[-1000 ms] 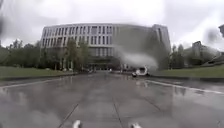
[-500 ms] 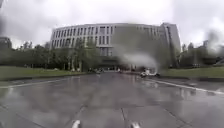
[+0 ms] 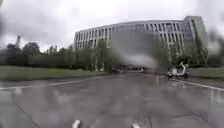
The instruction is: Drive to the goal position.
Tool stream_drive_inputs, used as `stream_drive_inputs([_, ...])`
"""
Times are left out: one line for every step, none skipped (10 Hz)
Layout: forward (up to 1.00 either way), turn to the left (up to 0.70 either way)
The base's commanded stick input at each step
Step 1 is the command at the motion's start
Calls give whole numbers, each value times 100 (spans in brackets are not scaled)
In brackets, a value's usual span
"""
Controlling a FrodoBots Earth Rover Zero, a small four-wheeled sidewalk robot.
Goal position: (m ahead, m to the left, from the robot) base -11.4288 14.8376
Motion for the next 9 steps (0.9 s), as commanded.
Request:
stream_drive_inputs([70,35])
stream_drive_inputs([70,35])
stream_drive_inputs([70,35])
stream_drive_inputs([70,35])
stream_drive_inputs([70,35])
stream_drive_inputs([70,35])
stream_drive_inputs([70,35])
stream_drive_inputs([70,35])
stream_drive_inputs([70,35])
